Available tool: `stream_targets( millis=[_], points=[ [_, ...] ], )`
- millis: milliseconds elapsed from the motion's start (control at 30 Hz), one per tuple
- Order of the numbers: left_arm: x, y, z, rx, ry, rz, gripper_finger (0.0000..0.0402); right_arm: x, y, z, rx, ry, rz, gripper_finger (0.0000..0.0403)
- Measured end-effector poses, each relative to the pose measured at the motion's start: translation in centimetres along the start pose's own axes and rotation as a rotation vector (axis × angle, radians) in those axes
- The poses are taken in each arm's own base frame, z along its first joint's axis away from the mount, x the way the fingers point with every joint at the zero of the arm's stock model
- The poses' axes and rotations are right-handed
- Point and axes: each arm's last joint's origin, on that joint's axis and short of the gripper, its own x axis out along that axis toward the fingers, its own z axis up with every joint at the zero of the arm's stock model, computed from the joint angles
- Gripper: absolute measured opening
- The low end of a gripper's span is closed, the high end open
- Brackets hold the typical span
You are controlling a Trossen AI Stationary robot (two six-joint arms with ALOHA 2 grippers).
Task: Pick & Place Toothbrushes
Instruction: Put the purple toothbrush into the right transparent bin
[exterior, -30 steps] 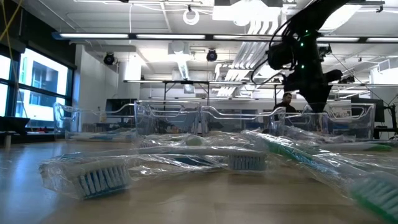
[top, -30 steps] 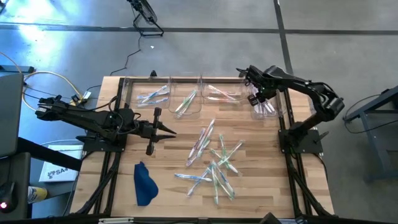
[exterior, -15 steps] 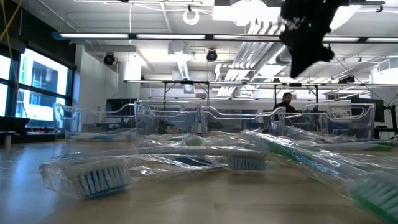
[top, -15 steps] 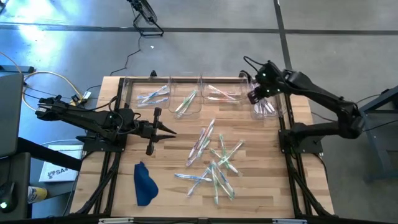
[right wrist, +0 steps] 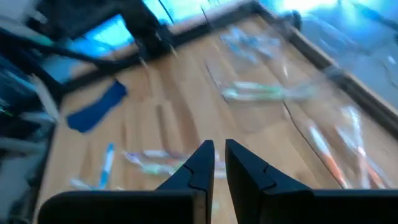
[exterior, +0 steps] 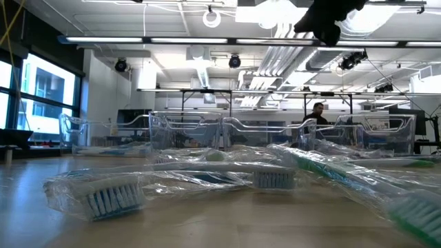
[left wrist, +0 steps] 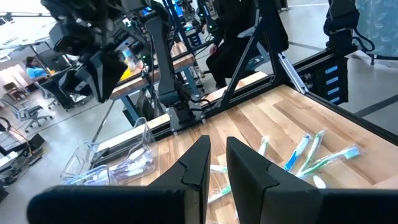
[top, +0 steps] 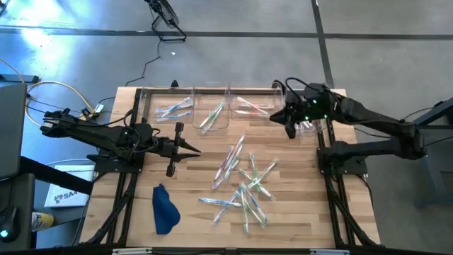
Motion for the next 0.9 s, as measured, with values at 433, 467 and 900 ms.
stream_targets(
  millis=[433, 467, 900],
  points=[
    [0.0, 0.0, -0.1, 0.0, 0.005, -0.002, 0.0049, 2.7, 0.4, -8.4, 0.176, -0.225, 0.257, 0.0031],
    [0.0, 0.0, 0.0, 0.002, 0.005, -0.002, 0.0049, 2.7, 0.5, -8.6, 0.18, -0.242, 0.274, 0.0031],
    [0.0, 0.0, -0.1, -0.025, 0.005, -0.002, 0.0049, 2.7, 2.5, -9.7, 0.141, -0.235, 0.364, 0.0031]
  ],
)
